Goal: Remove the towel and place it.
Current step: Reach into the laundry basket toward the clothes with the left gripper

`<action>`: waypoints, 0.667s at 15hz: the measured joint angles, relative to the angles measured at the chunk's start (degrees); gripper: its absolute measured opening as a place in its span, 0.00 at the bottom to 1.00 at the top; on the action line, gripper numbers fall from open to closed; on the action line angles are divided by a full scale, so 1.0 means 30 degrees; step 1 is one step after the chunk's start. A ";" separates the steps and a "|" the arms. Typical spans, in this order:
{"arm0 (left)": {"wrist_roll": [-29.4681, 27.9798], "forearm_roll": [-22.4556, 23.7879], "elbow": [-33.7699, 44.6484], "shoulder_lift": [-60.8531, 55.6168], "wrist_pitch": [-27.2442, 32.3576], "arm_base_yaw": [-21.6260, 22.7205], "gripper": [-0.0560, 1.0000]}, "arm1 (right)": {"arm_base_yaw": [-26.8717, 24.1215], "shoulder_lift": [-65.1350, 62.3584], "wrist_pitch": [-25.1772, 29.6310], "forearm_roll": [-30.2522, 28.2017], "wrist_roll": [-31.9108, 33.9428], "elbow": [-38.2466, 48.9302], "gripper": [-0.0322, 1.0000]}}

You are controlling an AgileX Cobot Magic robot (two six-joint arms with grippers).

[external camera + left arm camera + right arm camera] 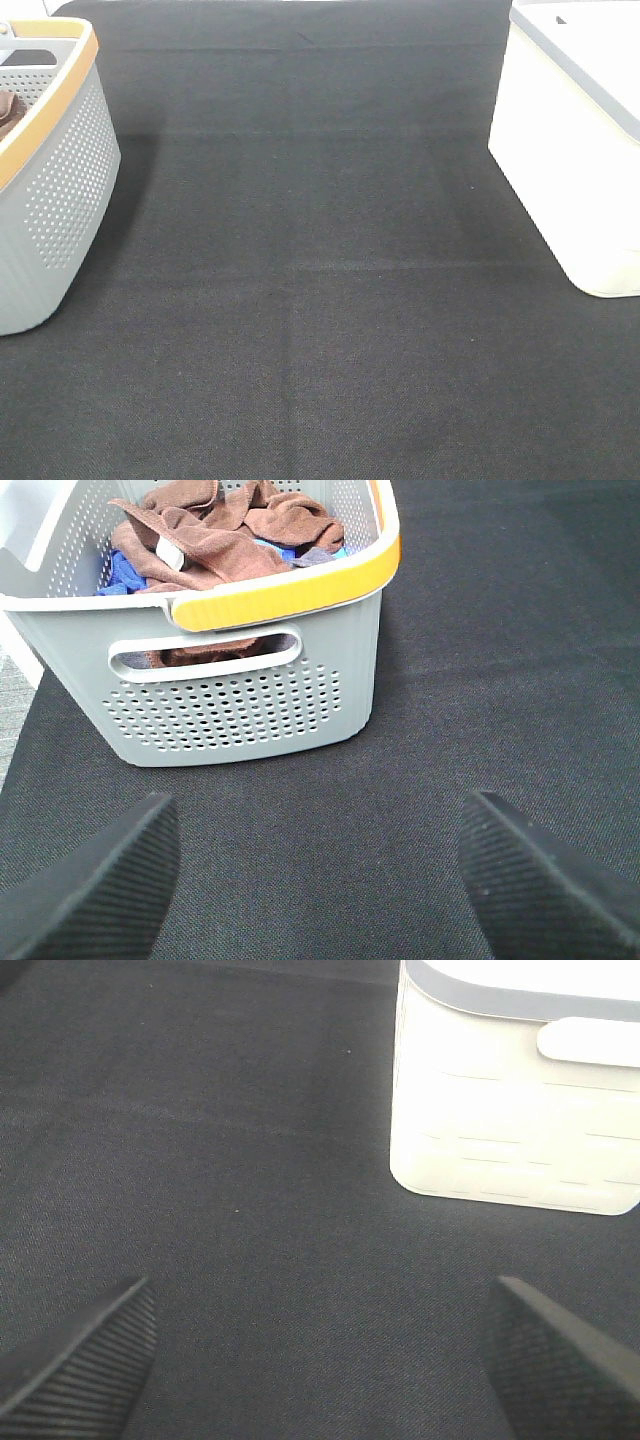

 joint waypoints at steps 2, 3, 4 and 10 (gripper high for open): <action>0.0000 0.0000 0.0000 0.0000 0.0000 0.0000 0.75 | 0.0000 0.0000 0.0000 0.0000 0.0000 0.0000 0.84; 0.0000 0.0000 0.0000 0.0000 0.0000 0.0000 0.75 | 0.0000 0.0000 0.0000 0.0000 0.0000 0.0000 0.84; 0.0000 0.0000 0.0000 0.0000 0.0000 0.0000 0.75 | 0.0000 0.0000 0.0000 0.0000 0.0000 0.0000 0.84; 0.0000 0.0000 0.0000 0.0000 0.0000 0.0000 0.75 | 0.0000 0.0000 0.0000 0.0000 0.0000 0.0000 0.84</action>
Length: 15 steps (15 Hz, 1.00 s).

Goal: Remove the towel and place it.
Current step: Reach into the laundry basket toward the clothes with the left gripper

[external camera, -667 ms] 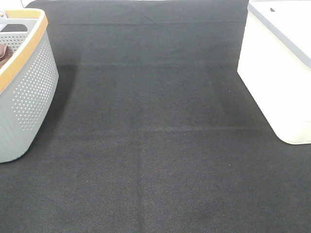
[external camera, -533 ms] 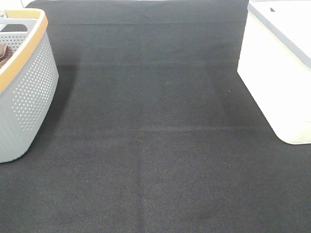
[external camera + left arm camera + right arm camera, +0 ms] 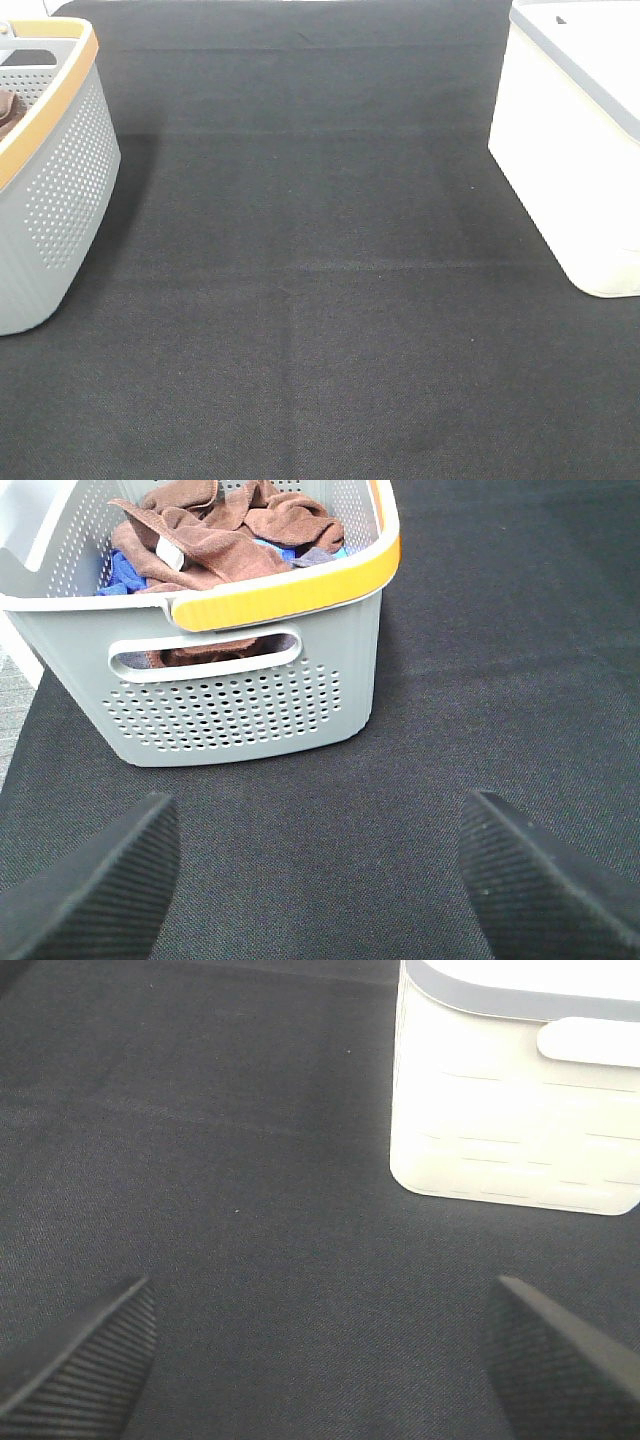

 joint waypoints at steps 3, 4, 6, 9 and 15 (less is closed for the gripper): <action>0.0000 0.0000 0.0000 0.0000 0.0000 0.0000 0.75 | 0.0000 0.0000 0.0000 0.0000 0.0000 0.0000 0.84; 0.0000 0.0000 0.0000 0.0000 0.0000 0.0000 0.75 | 0.0000 0.0000 0.0000 0.0000 0.0000 0.0000 0.84; 0.0000 0.0000 0.0000 0.0000 0.0000 0.0000 0.75 | 0.0000 0.0000 0.0000 0.0000 0.0000 0.0000 0.84; 0.0000 0.0000 0.0000 0.0000 0.0000 0.0000 0.75 | 0.0000 0.0000 0.0000 0.0000 0.0000 0.0000 0.84; 0.0000 0.0000 0.0000 0.0000 0.0000 0.0000 0.75 | 0.0000 0.0000 0.0000 0.0000 0.0000 0.0000 0.84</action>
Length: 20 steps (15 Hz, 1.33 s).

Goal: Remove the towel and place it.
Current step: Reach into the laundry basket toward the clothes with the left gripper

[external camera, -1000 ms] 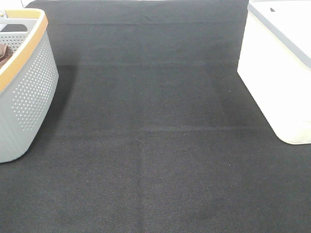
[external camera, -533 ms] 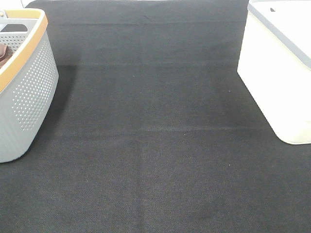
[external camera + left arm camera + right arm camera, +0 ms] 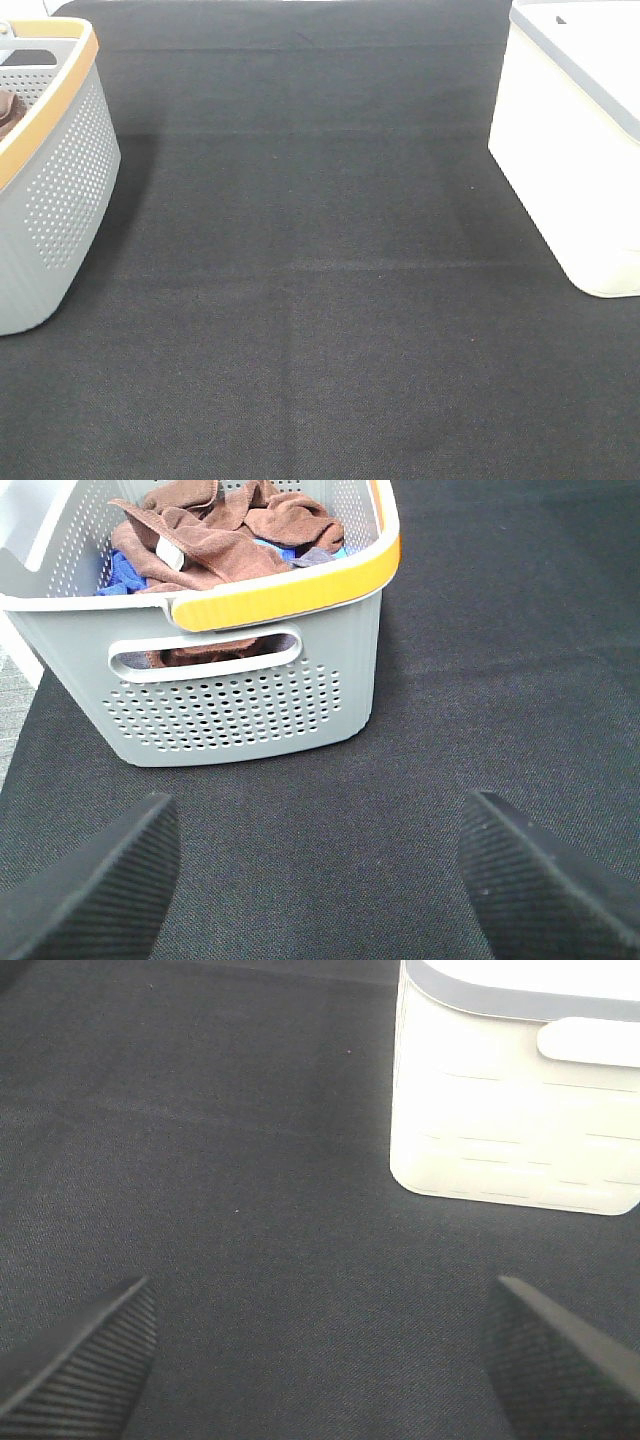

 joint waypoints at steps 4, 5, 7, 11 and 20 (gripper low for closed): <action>0.0000 0.0000 0.0000 0.0000 0.0000 0.0000 0.75 | 0.0000 0.0000 0.0000 0.0000 0.0000 0.0000 0.84; 0.0000 0.0000 0.0000 0.0000 0.0000 0.0000 0.75 | 0.0000 0.0000 0.0000 0.0000 0.0000 0.0000 0.84; 0.0000 0.0000 0.0000 0.0000 0.0000 0.0000 0.75 | 0.0000 0.0000 0.0000 0.0000 0.0000 0.0000 0.84; 0.0000 0.0000 0.0000 0.0000 0.0000 0.0000 0.75 | 0.0000 0.0000 0.0000 0.0000 0.0000 0.0000 0.84; 0.0000 0.0000 0.0000 0.0000 0.0000 0.0000 0.75 | 0.0000 0.0000 0.0000 0.0000 0.0000 0.0000 0.84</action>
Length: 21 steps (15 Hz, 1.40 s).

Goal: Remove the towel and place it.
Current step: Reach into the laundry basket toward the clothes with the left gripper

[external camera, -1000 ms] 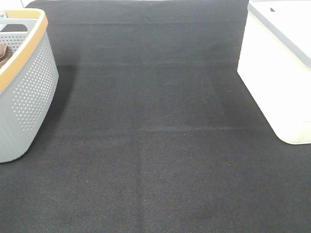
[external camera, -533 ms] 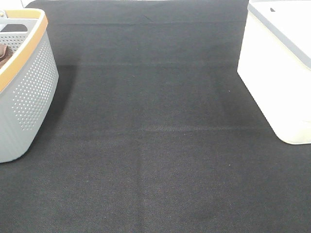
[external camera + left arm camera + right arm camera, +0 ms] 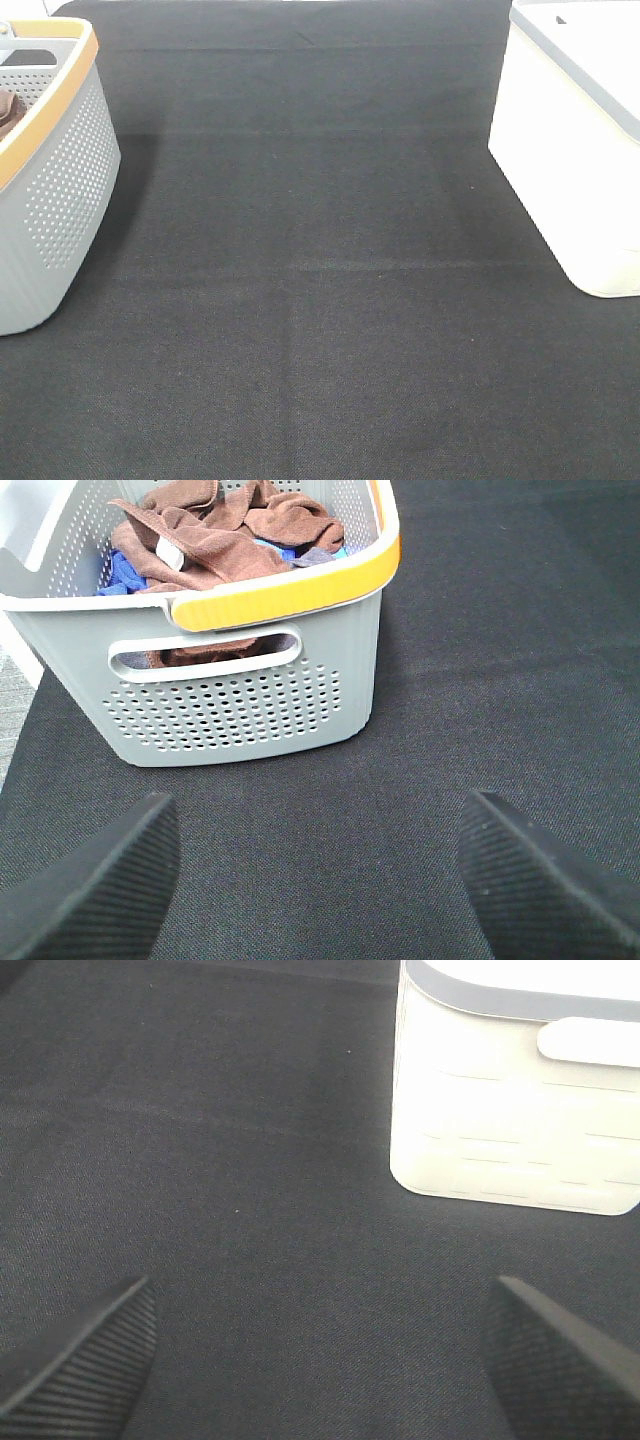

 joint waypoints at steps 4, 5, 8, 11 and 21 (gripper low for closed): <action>0.0000 0.0000 0.0000 0.0000 0.0000 0.0000 0.75 | 0.0000 0.0000 0.0000 0.0000 0.0000 0.0000 0.84; 0.0000 0.0000 0.0000 0.0000 0.0000 0.0000 0.75 | 0.0000 0.0000 0.0000 0.0000 0.0000 0.0000 0.84; 0.0000 0.0000 0.0000 0.0000 0.0000 0.0000 0.75 | 0.0000 0.0000 0.0000 0.0000 0.0000 0.0000 0.84; 0.0000 0.0000 0.0000 0.0000 0.0000 0.0000 0.75 | 0.0000 0.0000 0.0000 0.0000 0.0000 0.0000 0.84; 0.0000 0.0000 0.0000 0.0000 0.0000 0.0000 0.75 | 0.0000 0.0000 0.0000 0.0000 0.0000 0.0000 0.84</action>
